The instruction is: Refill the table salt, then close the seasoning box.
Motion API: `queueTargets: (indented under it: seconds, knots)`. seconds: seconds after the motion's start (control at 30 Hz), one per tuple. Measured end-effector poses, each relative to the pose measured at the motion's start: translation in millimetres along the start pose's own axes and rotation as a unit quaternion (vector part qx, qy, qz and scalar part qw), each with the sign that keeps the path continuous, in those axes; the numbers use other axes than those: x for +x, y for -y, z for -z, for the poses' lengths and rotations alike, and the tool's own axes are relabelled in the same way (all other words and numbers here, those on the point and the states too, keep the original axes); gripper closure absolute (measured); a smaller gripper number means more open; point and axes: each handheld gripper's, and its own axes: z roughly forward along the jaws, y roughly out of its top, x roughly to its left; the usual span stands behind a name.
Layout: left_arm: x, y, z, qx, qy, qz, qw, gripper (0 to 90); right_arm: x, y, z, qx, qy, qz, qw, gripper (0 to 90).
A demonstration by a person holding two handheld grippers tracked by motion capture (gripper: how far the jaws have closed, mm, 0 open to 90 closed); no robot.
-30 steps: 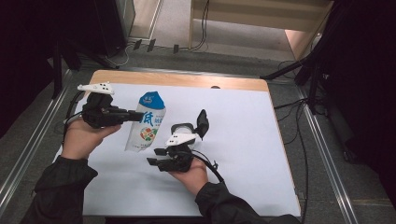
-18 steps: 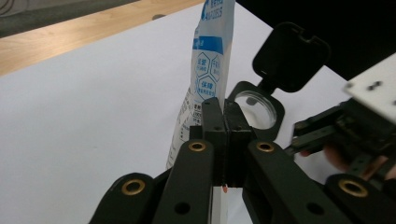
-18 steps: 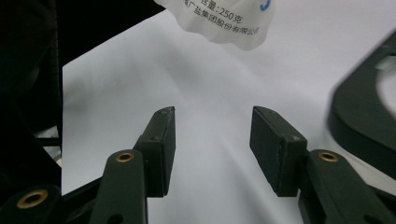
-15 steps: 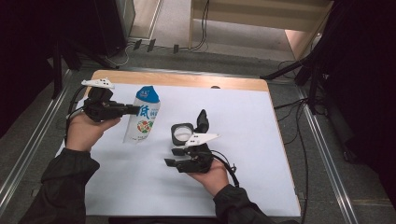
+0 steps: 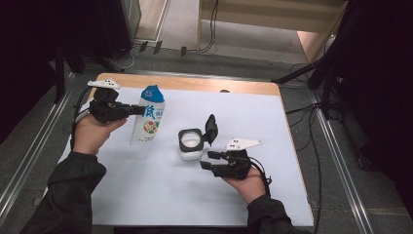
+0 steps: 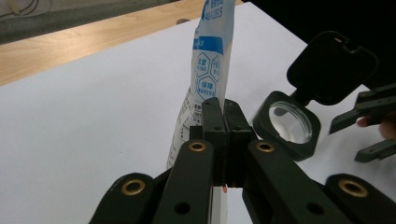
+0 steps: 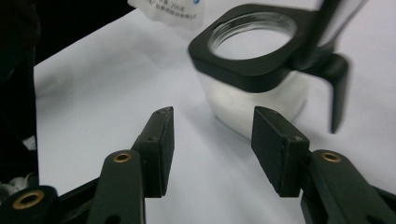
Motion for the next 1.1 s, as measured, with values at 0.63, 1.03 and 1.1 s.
queueTargets:
  seconds: [0.63,1.03,1.1]
  knots:
    - [31.5,8.2,-23.6,-0.003,-0.032,0.008,0.9994,90.0,-32.1,-2.4,3.2,0.003,0.03,-0.033,0.999,50.8]
    - [33.7,19.2,-12.3,-0.008,-0.032,0.012,0.9994,90.0,-38.1,-8.8,8.3,-0.017,0.047,-0.033,0.9982,50.8]
    - [32.5,21.7,-9.6,-0.007,-0.036,0.011,0.9993,90.0,-39.0,-9.8,7.9,-0.017,0.045,-0.03,0.9984,50.8]
